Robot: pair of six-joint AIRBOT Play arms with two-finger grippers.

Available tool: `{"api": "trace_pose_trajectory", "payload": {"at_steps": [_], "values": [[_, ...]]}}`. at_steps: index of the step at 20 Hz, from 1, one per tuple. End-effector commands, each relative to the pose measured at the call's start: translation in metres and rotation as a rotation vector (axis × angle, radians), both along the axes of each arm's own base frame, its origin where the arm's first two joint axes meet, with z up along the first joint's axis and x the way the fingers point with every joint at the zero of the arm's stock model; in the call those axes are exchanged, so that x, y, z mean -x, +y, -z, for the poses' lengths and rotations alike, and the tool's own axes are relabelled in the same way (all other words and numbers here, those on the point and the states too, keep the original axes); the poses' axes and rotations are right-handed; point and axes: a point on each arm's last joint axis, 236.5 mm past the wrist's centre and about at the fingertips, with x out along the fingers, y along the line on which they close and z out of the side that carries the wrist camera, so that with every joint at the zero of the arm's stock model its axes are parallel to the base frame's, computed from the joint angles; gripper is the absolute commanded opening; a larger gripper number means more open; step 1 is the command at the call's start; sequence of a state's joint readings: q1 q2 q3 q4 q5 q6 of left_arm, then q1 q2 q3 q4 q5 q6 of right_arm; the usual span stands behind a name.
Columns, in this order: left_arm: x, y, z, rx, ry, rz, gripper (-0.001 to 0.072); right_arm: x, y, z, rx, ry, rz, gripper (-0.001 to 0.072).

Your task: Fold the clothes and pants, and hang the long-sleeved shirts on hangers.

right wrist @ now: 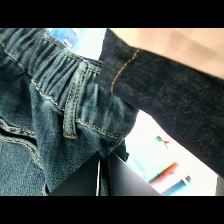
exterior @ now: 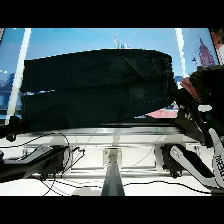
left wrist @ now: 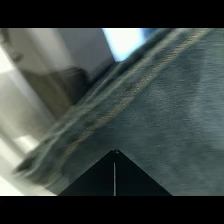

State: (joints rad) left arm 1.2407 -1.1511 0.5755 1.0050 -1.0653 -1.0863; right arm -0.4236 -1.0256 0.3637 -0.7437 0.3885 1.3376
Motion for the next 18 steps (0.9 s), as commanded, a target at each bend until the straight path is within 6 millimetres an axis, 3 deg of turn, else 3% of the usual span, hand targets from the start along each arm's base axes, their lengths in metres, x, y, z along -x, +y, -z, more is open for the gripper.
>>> {"api": "trace_pose_trajectory", "payload": {"at_steps": [1,3,6,11,14,16,18], "values": [[-0.051,0.000,-0.031,0.002,-0.237,-0.013,0.0020,0.002,0.008,-0.001,-0.008,0.017,-0.046,0.0027],[-0.074,0.003,-0.059,-0.006,-0.374,-0.005,0.0019,0.004,0.017,-0.013,0.013,0.025,-0.134,0.0027],[-0.083,0.016,-0.087,-0.076,-0.427,0.014,0.0019,0.020,0.025,-0.040,0.079,0.021,-0.229,0.0026],[-0.088,0.032,-0.120,-0.188,-0.469,0.029,0.0020,0.082,0.008,-0.081,0.233,0.108,-0.172,0.0027],[-0.098,0.036,-0.136,-0.195,-0.539,0.010,0.0020,0.106,0.010,-0.118,0.248,0.020,-0.063,0.0026],[-0.093,0.035,-0.128,-0.233,-0.501,0.066,0.0020,0.110,0.012,-0.147,0.301,-0.092,-0.047,0.0027],[-0.061,0.031,-0.090,-0.233,-0.302,0.127,0.0019,0.114,0.014,-0.159,0.324,-0.141,-0.041,0.0027]]}}
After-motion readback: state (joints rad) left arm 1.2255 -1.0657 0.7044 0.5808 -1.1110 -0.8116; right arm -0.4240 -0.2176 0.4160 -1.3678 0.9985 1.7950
